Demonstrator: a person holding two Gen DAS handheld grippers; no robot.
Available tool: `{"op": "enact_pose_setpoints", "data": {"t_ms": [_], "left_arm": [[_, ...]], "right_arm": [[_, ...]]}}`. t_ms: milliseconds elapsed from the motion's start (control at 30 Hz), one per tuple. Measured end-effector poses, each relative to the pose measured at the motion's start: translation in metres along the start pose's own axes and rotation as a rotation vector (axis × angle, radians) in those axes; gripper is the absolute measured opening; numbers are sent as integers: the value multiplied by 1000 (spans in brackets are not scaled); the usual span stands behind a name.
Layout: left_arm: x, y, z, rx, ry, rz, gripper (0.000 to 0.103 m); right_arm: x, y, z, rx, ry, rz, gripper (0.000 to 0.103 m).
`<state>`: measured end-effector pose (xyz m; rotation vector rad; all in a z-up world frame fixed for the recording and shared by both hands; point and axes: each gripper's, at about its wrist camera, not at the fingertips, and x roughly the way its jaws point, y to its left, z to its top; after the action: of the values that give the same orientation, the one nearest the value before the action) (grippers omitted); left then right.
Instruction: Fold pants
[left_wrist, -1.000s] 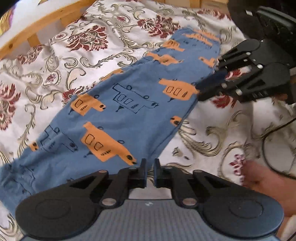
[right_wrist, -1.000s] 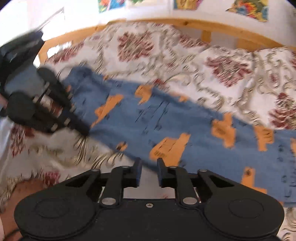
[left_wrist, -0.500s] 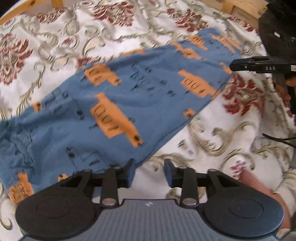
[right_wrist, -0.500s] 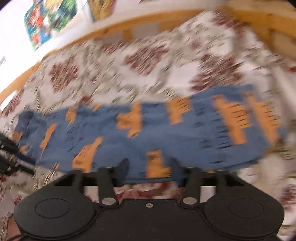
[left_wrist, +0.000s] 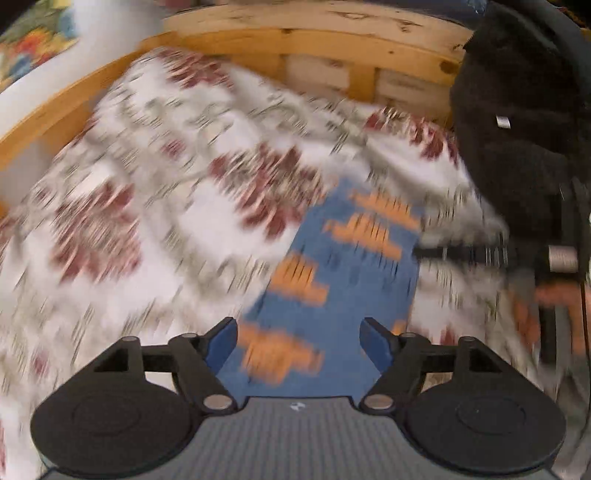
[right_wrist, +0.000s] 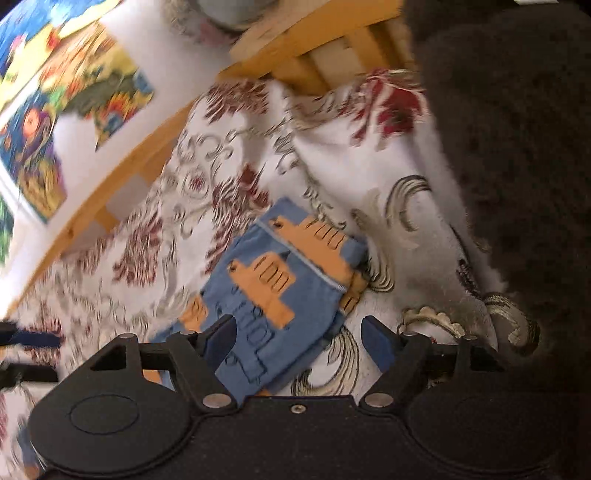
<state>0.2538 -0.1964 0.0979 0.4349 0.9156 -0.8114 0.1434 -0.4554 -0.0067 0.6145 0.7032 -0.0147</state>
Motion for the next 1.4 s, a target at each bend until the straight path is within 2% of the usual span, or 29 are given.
{"op": "enact_pose_setpoints", "data": {"t_ms": [133, 200, 267, 367, 467, 600, 667, 933, 1033, 1133, 1200, 1267, 1300, 1333, 1367, 1400], "left_arm": [[51, -11, 61, -29, 48, -57, 88], [72, -17, 83, -64, 66, -63, 98], [90, -21, 99, -106, 76, -66, 101], [112, -24, 116, -169, 103, -88, 103], [129, -30, 127, -181, 122, -110, 103], [147, -39, 132, -115, 147, -114, 103], [153, -41, 132, -88, 153, -110, 103], [169, -33, 126, -119, 194, -92, 103], [169, -31, 123, -133, 197, -100, 103], [170, -29, 122, -134, 209, -101, 103], [169, -29, 121, -129, 208, -99, 103], [167, -31, 123, -114, 202, -97, 103], [167, -32, 124, -97, 204, -96, 103], [168, -34, 125, -79, 207, -86, 102], [168, -35, 125, -61, 206, -70, 100], [169, -37, 125, -41, 204, -60, 93]], "right_arm": [[3, -3, 2, 28, -13, -1, 78], [4, -1, 0, 20, -19, 3, 84], [5, 3, -3, 1, -26, 17, 97], [11, 10, -6, -18, -37, 25, 102], [14, 9, -5, 17, -66, 19, 102], [11, -4, 0, 112, -108, 64, 102], [14, -9, 1, 146, -115, 59, 102], [25, 3, 1, 60, -68, 5, 101], [27, 6, 1, 32, -59, 3, 93], [27, -1, 3, 75, -78, 5, 82], [28, -10, 6, 126, -92, 0, 71], [28, -18, 7, 182, -99, -15, 47], [29, -22, 8, 199, -98, -30, 41], [29, -24, 8, 209, -95, -43, 28], [30, -27, 8, 214, -90, -52, 22], [31, -28, 8, 213, -87, -50, 22]]}}
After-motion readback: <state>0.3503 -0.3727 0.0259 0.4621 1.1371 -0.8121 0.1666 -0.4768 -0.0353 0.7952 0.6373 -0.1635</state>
